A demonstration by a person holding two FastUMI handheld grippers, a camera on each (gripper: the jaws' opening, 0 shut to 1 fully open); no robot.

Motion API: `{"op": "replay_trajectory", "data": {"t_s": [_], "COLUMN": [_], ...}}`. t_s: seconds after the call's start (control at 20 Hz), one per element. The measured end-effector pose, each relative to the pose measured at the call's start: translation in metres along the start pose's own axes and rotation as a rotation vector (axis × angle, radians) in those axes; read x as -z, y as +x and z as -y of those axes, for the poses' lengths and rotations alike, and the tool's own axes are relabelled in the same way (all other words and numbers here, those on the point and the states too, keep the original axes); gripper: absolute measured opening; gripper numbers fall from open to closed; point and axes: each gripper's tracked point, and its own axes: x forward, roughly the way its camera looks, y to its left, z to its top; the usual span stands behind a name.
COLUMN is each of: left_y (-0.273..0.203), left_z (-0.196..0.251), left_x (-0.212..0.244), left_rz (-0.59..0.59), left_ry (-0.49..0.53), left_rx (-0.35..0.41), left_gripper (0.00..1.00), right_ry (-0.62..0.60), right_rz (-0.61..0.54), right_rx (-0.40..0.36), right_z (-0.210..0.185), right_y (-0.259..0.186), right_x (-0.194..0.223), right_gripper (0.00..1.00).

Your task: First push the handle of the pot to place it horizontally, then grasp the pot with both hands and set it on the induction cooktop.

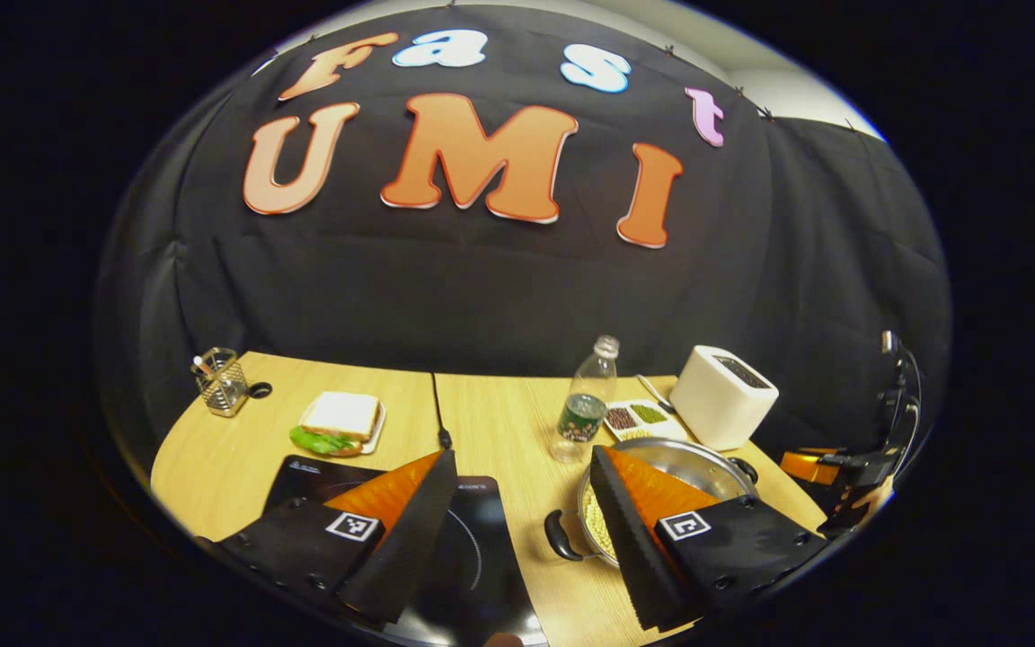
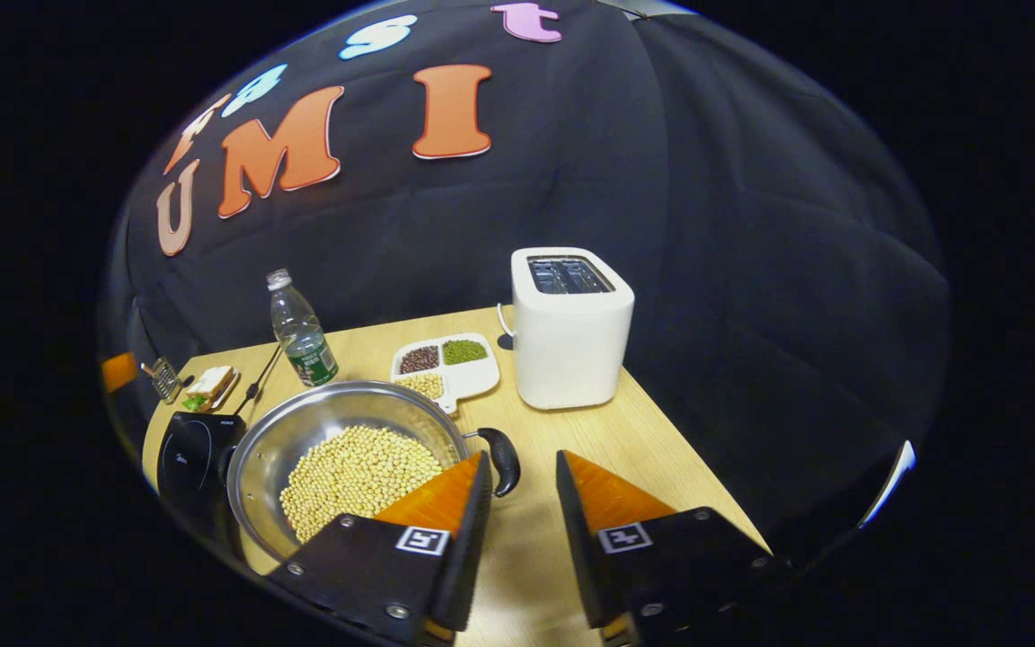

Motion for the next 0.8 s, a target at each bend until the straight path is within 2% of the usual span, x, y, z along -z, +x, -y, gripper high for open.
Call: {"op": "replay_trajectory", "data": {"t_s": [0.1,0.3,0.55,0.8], "left_y": [0.016,0.043,0.075,0.098], "left_z": [0.013,0.038,0.047,0.042], "left_x": [0.030,0.077,0.116,0.135], "left_rz": [-0.059,-0.165,-0.265,-0.308], "left_ry": [0.006,-0.001,-0.027,-0.068], "left_rx": [0.020,0.050,0.047,0.017], "left_gripper": [0.98,0.98,0.98,0.98], "right_ry": [-0.026,-0.037,-0.029,-0.017], "right_rz": [0.007,-0.017,-0.070,-0.150], "right_rx": [-0.013,-0.027,-0.031,-0.054], "right_z": [-0.008,-0.014,-0.016,-0.023], "right_y": [0.004,0.023,0.052,0.077], "right_x": [-0.002,0.004,0.018,0.042], "right_gripper": [0.68,0.93,0.94,0.94]}}
